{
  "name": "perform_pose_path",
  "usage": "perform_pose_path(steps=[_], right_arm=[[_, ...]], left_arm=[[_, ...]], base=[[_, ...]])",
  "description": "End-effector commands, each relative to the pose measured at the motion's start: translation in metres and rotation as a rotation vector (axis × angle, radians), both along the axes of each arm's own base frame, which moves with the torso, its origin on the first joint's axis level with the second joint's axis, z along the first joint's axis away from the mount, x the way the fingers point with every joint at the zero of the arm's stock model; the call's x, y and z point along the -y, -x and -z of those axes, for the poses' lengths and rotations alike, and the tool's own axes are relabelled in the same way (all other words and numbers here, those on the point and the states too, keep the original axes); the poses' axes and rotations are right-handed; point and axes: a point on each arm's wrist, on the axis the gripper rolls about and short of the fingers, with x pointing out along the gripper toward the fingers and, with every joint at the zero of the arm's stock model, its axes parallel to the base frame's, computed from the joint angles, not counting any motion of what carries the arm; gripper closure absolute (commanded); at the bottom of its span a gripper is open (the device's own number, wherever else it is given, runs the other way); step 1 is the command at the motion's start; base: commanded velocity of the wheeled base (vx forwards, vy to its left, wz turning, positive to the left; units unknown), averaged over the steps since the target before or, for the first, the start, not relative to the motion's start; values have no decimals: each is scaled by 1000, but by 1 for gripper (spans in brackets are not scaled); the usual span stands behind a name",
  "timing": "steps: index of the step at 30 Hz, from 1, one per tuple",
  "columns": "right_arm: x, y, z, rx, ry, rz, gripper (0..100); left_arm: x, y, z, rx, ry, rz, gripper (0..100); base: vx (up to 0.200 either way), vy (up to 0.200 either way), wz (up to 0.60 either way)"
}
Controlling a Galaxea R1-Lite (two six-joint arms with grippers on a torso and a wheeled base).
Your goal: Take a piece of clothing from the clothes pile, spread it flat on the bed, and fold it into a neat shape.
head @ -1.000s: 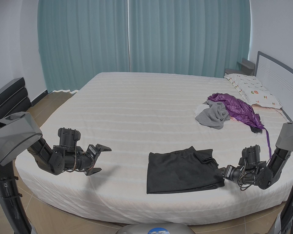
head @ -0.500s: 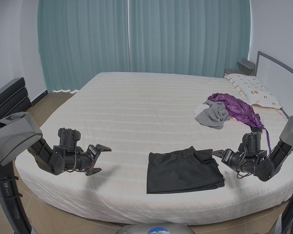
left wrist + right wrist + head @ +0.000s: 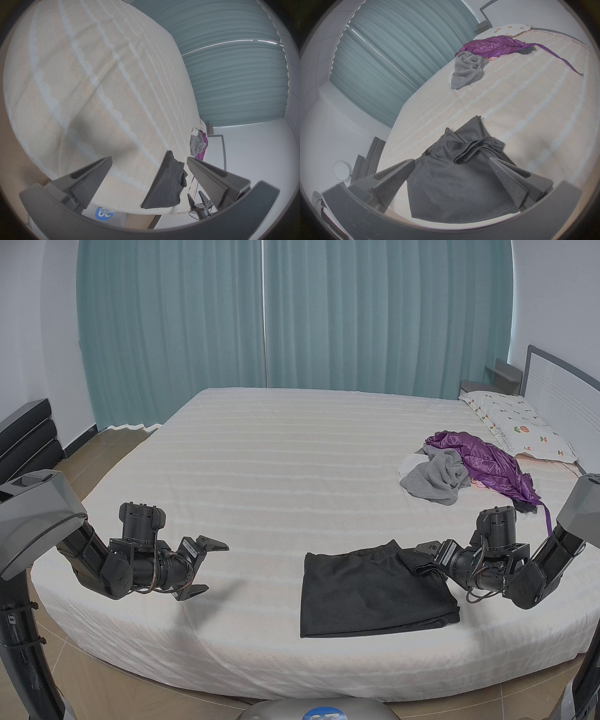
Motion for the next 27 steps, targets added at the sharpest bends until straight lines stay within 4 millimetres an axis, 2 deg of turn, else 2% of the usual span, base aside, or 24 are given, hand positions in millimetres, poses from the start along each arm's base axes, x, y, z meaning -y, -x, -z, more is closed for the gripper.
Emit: perform_pose_path(steps=[1, 12, 15, 18, 24, 27], right_arm=[[-9, -5, 2, -4, -20, -9, 0], [-39, -16, 7, -74, -19, -66, 0], [-49, -19, 13, -95, -17, -90, 0], [-56, -25, 28, -125, -4, -99, 0], [-59, -47, 35, -98, -12, -82, 0], [-50, -63, 40, -83, -7, -47, 0]], left_arm=[[0, 0, 1, -1, 0, 0, 0], [0, 0, 1, -1, 0, 0, 0], [0, 0, 1, -1, 0, 0, 0], [0, 0, 1, -1, 0, 0, 0], [0, 0, 1, -1, -1, 0, 0], [0, 0, 1, -1, -1, 0, 0]], base=[[0, 0, 0], [0, 0, 0], [0, 0, 0], [0, 0, 0], [0, 0, 0], [0, 0, 0]])
